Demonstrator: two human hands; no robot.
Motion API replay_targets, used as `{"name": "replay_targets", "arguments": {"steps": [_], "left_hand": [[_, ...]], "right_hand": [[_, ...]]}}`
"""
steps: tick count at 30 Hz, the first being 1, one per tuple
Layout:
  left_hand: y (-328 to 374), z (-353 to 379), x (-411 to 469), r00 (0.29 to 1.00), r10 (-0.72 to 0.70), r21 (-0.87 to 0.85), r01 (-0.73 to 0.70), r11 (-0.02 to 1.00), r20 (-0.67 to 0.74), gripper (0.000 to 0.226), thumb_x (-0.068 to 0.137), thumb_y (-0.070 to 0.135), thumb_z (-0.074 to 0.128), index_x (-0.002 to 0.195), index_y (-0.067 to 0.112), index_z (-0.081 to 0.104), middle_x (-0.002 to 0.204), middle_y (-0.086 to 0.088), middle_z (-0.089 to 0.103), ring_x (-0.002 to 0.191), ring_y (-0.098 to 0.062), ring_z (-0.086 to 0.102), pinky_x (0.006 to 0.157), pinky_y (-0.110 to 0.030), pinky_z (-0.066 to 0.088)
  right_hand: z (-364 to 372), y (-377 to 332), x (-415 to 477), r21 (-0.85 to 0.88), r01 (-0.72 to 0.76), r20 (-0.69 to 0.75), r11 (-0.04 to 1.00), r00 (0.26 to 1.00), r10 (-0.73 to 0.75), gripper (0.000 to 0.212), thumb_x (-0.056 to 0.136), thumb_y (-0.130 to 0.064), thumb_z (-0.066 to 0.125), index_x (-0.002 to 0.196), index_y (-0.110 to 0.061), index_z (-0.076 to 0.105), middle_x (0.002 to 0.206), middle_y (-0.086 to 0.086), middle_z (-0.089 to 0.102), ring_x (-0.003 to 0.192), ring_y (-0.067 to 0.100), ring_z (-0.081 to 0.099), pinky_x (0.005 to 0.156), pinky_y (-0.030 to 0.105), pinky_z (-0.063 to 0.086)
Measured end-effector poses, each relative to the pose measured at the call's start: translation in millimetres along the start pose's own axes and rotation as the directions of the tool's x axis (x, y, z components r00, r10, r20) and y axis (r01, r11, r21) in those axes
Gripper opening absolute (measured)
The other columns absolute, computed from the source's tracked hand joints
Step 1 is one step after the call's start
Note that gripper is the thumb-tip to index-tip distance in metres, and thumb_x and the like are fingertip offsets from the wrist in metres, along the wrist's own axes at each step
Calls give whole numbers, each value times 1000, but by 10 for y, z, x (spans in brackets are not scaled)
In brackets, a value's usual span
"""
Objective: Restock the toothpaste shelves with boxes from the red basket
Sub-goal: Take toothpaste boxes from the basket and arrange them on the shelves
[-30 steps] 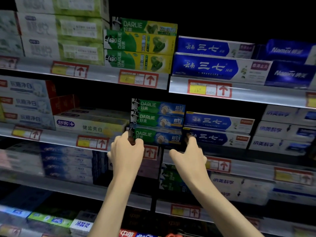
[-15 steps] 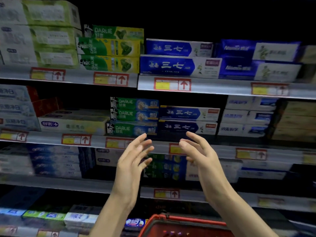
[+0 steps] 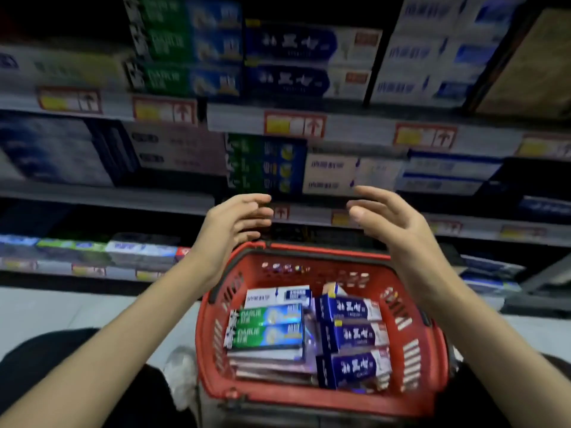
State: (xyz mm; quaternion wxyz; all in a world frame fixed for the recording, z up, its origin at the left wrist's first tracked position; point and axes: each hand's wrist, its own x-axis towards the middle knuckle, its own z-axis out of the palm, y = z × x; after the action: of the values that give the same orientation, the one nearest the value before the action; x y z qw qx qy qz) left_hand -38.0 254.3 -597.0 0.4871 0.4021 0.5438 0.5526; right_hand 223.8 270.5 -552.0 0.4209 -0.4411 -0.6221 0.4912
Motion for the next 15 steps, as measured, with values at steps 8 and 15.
{"name": "replay_targets", "arguments": {"steps": [8, 15], "left_hand": [[-1013, 288, 99, 920, -376, 698, 196, 689, 112, 12, 99, 19, 59, 99, 16, 71, 88, -5, 71, 78, -20, 63, 67, -28, 47], [-1831, 309, 255, 837, -463, 921, -377, -102, 292, 56, 99, 34, 50, 153, 22, 40, 143, -12, 56, 129, -34, 55, 101, -43, 44]], "right_hand": [[-134, 640, -123, -15, -226, -6, 974, 974, 226, 41, 83, -21, 79, 122, -31, 70, 117, -5, 75, 112, 9, 69, 99, 35, 51], [-252, 681, -108, 31, -242, -52, 970, 968, 244, 35, 87, -15, 75, 119, -29, 71, 113, -5, 76, 106, 6, 70, 89, 28, 51]]}}
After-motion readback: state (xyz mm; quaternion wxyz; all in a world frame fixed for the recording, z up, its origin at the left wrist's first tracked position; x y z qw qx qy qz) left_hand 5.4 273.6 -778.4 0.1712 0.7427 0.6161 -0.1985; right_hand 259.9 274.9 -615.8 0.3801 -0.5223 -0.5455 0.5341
